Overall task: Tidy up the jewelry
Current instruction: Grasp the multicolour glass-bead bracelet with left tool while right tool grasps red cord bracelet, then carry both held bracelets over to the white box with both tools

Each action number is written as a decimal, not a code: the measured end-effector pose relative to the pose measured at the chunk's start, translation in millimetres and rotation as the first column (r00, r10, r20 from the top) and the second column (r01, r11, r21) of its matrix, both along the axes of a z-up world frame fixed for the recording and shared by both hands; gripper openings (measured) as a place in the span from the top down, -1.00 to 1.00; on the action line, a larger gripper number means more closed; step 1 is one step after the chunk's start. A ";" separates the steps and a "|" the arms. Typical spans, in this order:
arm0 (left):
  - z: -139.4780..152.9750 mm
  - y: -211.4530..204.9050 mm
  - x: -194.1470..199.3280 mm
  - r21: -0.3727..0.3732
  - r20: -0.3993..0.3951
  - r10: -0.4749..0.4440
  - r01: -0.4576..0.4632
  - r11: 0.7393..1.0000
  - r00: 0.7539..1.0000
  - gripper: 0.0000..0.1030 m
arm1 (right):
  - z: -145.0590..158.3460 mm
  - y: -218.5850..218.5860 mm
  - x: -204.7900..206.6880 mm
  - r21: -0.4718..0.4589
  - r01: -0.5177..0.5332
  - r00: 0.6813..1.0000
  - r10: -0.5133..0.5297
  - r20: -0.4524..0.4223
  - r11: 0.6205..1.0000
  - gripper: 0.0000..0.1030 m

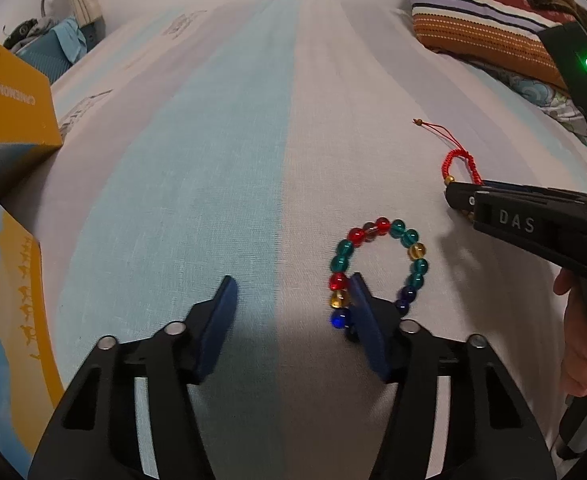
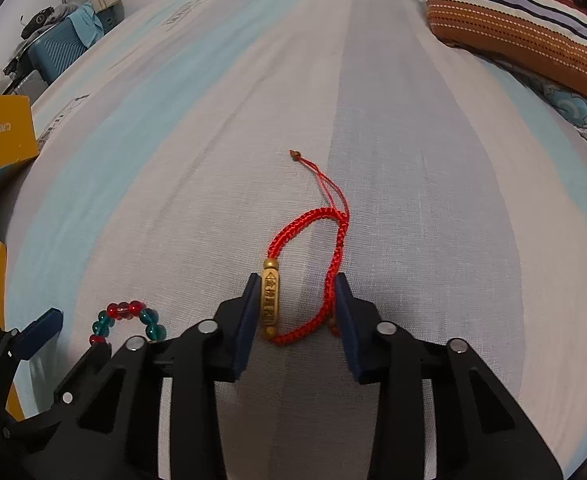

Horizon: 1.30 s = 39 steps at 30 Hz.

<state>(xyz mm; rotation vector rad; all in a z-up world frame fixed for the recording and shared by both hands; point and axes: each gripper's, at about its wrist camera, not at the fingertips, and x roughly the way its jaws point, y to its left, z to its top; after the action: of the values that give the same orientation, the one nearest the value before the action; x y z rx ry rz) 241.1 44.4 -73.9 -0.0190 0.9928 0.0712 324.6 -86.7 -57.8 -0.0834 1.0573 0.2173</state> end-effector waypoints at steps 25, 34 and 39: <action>20.7 -3.4 -15.9 -0.031 0.018 0.003 -0.002 1.000 1.000 0.83 | 15.0 -9.6 -15.6 0.048 0.001 1.000 -0.001 0.006 0.999 0.82; 37.1 -1.5 -25.8 -0.036 0.039 0.016 -0.014 0.999 0.999 0.83 | 27.4 -10.8 -29.4 0.030 0.006 0.999 -0.007 0.037 1.000 0.82; 49.9 1.4 -34.1 -0.033 0.057 0.020 -0.018 0.999 0.998 0.83 | 36.4 -9.3 -39.7 0.021 0.010 0.998 -0.011 0.058 1.000 0.82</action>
<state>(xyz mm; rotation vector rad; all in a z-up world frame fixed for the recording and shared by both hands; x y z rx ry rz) 207.0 45.8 -24.0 -0.0604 0.9362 0.0716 284.9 -96.0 -21.3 -0.0649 0.9972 0.2155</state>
